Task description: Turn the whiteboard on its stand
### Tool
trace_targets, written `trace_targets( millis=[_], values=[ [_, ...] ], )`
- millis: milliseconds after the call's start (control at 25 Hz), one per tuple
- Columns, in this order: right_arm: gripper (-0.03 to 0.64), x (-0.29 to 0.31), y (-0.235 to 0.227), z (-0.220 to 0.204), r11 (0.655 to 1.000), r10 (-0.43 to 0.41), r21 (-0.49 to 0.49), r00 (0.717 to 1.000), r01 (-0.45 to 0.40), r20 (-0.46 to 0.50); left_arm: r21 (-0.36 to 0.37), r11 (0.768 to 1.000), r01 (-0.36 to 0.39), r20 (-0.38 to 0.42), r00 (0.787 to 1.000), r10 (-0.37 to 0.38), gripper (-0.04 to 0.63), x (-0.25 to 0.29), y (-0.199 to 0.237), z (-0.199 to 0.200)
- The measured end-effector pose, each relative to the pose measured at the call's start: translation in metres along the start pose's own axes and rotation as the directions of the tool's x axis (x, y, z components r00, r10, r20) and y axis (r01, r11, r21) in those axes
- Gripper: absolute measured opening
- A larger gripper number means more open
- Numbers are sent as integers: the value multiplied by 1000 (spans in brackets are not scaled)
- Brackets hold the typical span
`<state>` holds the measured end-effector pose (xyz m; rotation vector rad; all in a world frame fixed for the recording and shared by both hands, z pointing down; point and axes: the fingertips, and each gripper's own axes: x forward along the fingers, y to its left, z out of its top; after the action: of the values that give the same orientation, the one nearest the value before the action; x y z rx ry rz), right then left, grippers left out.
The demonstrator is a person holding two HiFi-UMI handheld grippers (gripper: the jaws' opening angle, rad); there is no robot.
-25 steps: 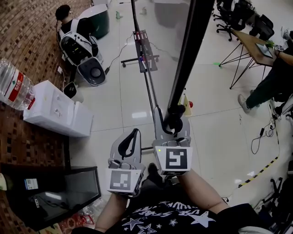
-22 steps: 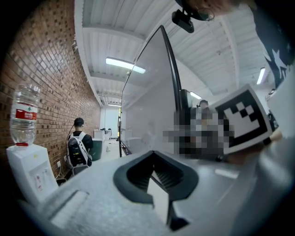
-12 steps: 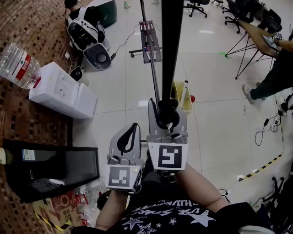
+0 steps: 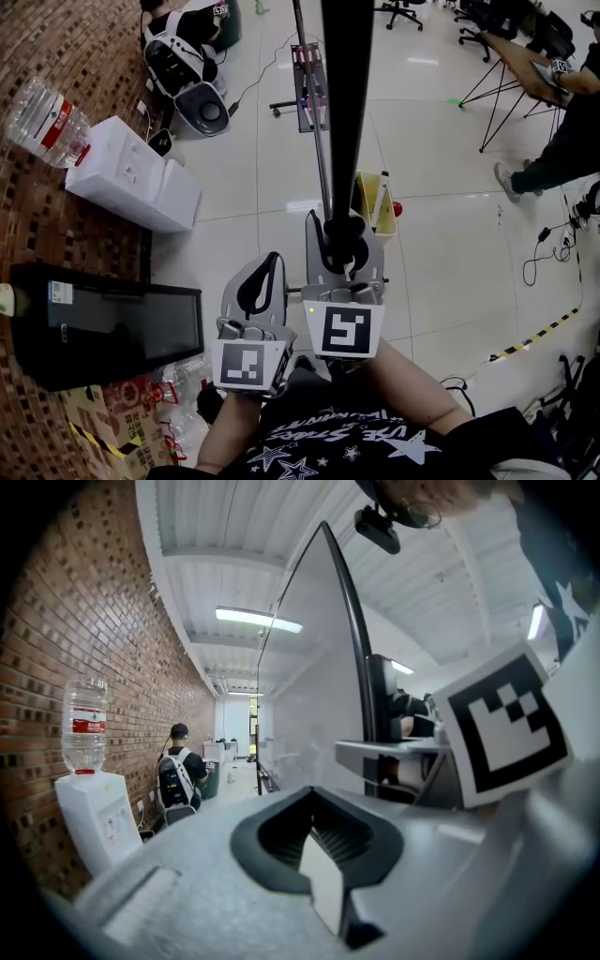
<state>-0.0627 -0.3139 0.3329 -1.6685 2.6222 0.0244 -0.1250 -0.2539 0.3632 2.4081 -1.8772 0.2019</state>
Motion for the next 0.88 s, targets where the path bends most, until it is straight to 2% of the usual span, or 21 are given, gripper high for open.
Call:
trace_targets(
  millis=[400,600,880],
  values=[
    [127,-61,-8,3,997,-71,16,997,71,8,-3,997,77,2,997,-77,6,-52,-30,-6],
    [126,-107,-6,6,997,-77,11,997,77,11,-11,994,107,-18,994,-108,5,-93,-42,-9],
    [126,-169,-11,8,994,-107,-7,994,108,23,-22,977,213,-15,977,-213,5,-137,-66,-26]
  ],
)
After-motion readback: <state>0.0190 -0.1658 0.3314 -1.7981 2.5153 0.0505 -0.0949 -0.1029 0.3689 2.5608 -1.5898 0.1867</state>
